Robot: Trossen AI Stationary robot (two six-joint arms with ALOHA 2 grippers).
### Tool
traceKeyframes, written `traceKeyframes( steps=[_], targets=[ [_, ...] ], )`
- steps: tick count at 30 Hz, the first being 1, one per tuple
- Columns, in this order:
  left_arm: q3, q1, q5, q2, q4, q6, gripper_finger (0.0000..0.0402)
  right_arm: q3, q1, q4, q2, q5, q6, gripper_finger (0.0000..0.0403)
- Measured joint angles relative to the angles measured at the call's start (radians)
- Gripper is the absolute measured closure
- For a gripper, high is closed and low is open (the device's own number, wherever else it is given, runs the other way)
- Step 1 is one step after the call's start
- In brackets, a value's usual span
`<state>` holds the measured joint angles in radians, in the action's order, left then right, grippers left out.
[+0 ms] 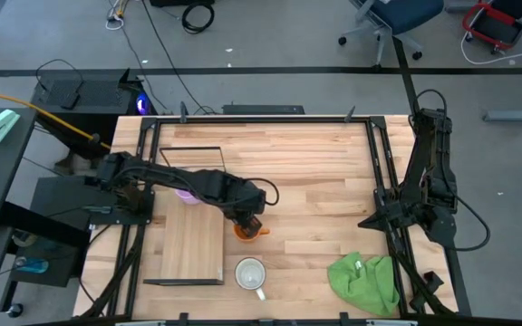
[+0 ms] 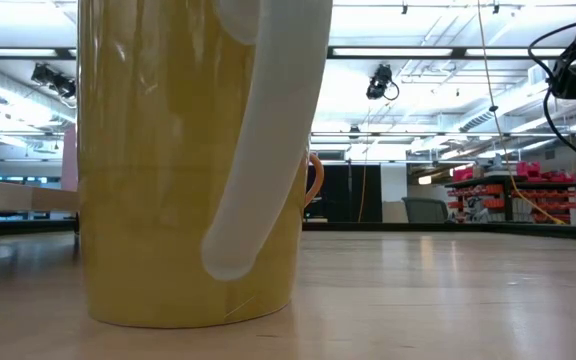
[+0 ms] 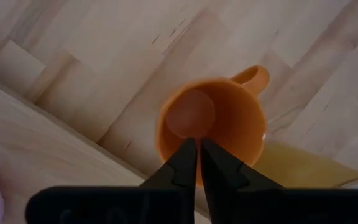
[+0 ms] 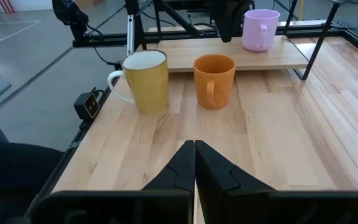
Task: Stack small to large cups/mugs on shelf
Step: Put the orange mug on the shelf
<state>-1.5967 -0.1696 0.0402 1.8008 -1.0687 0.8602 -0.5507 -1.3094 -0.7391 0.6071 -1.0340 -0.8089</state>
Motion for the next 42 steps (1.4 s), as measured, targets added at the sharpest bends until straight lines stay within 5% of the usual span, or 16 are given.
traceKeyframes(
  steps=[18, 42],
  targets=[
    [0.002, 0.033, -0.034, 0.094, -0.023, 0.007, 0.0303, 0.000, 0.000, 0.000, 0.001, 0.003, -0.007, 0.0387],
    [0.000, 0.037, -0.015, 0.129, -0.036, 0.018, 0.0299, 0.000, 0.000, -0.004, 0.002, 0.011, -0.007, 0.0387]
  ],
)
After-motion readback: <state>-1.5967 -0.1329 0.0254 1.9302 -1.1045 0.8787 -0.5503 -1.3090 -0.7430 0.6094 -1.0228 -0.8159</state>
